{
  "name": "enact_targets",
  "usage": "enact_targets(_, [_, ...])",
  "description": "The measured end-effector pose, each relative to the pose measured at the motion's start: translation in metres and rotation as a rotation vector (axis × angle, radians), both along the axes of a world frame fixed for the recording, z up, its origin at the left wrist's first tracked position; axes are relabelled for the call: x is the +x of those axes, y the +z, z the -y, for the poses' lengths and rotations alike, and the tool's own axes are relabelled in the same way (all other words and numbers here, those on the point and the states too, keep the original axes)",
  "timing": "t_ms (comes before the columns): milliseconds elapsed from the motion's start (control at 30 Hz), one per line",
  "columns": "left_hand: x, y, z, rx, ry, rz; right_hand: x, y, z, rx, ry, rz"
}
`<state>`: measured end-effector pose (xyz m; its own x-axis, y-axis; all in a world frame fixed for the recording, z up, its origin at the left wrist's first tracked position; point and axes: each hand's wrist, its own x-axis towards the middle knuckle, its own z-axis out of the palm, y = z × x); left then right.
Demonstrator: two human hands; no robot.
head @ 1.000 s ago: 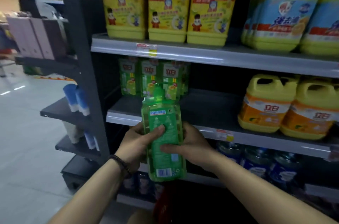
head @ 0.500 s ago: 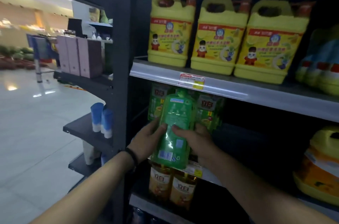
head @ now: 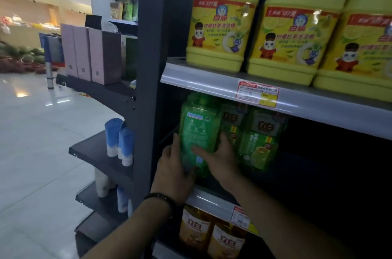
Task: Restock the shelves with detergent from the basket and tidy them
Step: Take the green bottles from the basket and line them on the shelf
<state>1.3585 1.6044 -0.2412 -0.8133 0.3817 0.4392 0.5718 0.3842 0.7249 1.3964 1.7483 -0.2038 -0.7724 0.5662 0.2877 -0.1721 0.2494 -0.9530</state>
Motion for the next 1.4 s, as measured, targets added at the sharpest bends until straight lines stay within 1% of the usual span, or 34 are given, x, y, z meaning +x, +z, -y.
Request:
enact_targets(67, [0.002,-0.012,0.001,0.024,0.017,-0.046,-0.005,-0.005,-0.004,0.088,0.01,0.022])
enact_targets(133, [-0.001,-0.021,0.001,0.006,-0.001,-0.074,-0.009,-0.007,-0.005,0.156,-0.022,0.04])
enact_targets(233, [-0.006,-0.024,-0.002,-0.141,0.029,-0.112,-0.016,-0.005,-0.004,0.231,-0.079,0.087])
enact_targets(300, [-0.009,-0.021,-0.005,-0.197,0.04,-0.091,-0.021,-0.001,-0.003,0.275,-0.117,0.137])
enact_targets(433, [-0.013,-0.017,-0.008,-0.21,0.046,-0.056,-0.025,0.002,-0.001,0.343,-0.177,0.229])
enact_targets(567, [-0.009,-0.009,-0.008,-0.305,0.087,-0.034,-0.019,0.002,0.0,0.4,-0.166,0.348])
enact_targets(667, [0.004,-0.002,0.008,-0.32,0.064,-0.083,0.006,0.007,0.001,0.446,-0.11,0.409])
enact_targets(767, [0.032,0.003,0.023,-0.297,0.068,-0.183,0.051,0.013,0.0,0.527,-0.095,0.446])
enact_targets(833, [0.061,0.008,0.026,-0.271,0.029,-0.184,0.088,0.016,0.001,0.53,-0.063,0.449])
enact_targets(967, [0.12,0.006,0.025,-0.32,-0.16,-0.171,0.173,0.017,-0.005,0.54,-0.026,0.423])
enact_targets(1100, [0.188,-0.012,0.015,-0.404,-0.366,-0.125,0.266,0.005,-0.022,0.59,-0.024,0.481])
enact_targets(1233, [0.262,-0.045,-0.003,-0.482,-0.568,-0.054,0.355,-0.029,-0.041,0.587,-0.015,0.622])
enact_targets(1333, [0.304,-0.079,-0.01,-0.587,-0.642,0.043,0.415,-0.077,-0.059,0.569,-0.014,0.772])
enact_targets(1400, [0.321,-0.105,-0.013,-0.667,-0.672,0.07,0.449,-0.115,-0.07,0.523,-0.018,0.863])
